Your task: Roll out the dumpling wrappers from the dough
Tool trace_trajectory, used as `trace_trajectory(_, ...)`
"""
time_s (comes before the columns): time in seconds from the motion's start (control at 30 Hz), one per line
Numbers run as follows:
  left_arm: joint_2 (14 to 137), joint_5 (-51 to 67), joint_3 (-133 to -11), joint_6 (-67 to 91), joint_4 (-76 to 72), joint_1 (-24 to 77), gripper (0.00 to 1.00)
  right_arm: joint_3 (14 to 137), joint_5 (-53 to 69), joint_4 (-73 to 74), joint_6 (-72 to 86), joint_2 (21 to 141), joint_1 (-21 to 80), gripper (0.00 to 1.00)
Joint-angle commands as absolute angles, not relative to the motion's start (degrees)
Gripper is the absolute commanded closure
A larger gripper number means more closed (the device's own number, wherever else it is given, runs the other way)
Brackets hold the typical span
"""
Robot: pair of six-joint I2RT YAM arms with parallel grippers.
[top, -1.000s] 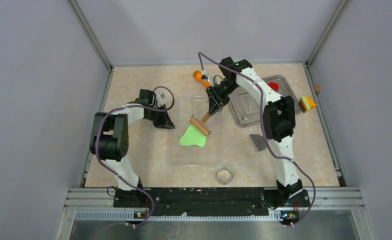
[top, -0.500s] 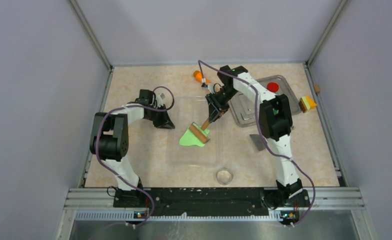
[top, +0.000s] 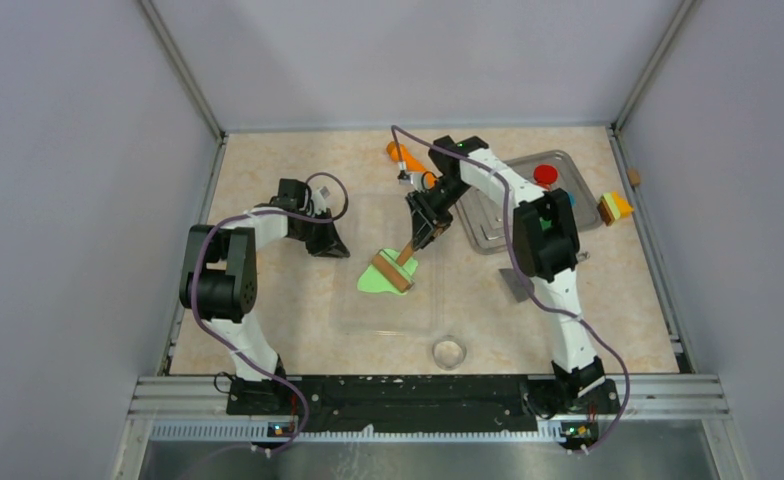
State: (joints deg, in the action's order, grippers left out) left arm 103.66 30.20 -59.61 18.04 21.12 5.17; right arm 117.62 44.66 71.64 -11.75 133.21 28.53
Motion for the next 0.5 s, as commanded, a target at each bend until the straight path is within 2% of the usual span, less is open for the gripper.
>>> trace_trajectory(0.0,104.60,28.57,-59.77,18.37,20.39,4.83,1.00,116.05,37.53,68.71,-12.57,137.30,31.44,1.00)
trace_trajectory(0.47,104.59,28.50,-59.61,18.37,20.05,4.57,1.00,116.68,38.22,67.66,-11.54,138.07,33.95,1.00)
